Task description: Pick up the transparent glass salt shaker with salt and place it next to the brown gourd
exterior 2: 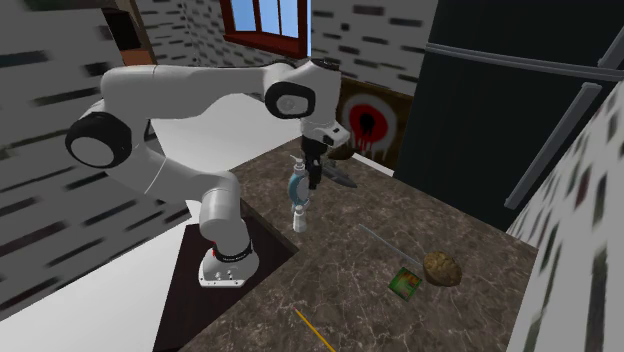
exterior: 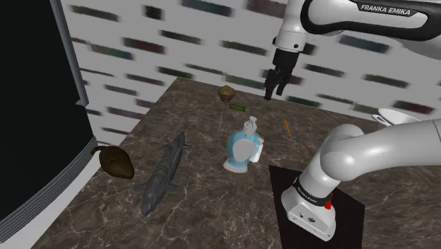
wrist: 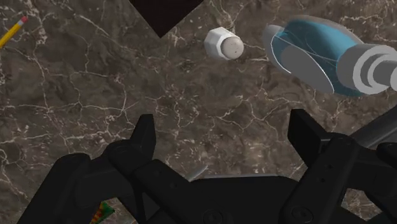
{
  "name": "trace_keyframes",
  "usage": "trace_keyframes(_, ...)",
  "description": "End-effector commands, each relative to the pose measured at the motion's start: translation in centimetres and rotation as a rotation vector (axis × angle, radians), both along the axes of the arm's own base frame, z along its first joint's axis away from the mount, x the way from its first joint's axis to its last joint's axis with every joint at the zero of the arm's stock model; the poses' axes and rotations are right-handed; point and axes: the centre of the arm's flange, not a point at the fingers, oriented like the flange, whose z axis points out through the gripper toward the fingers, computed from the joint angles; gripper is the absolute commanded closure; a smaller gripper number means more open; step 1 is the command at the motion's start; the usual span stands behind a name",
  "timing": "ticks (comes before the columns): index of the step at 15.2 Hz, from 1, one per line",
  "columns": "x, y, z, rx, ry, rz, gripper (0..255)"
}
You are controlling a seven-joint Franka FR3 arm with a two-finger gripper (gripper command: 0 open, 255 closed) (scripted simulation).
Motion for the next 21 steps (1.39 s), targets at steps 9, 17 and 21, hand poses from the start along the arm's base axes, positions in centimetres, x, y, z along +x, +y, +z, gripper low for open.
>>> trace_keyframes(9,-1.2,3.3,-12.5,0.006,0.097,0.107,0)
trace_keyframes(17,-2.2,4.2,-17.8,0.007,0.118,0.129,0)
trace_keyframes(21,-2.5,4.2,-19.1,0.007,0.118,0.129,0)
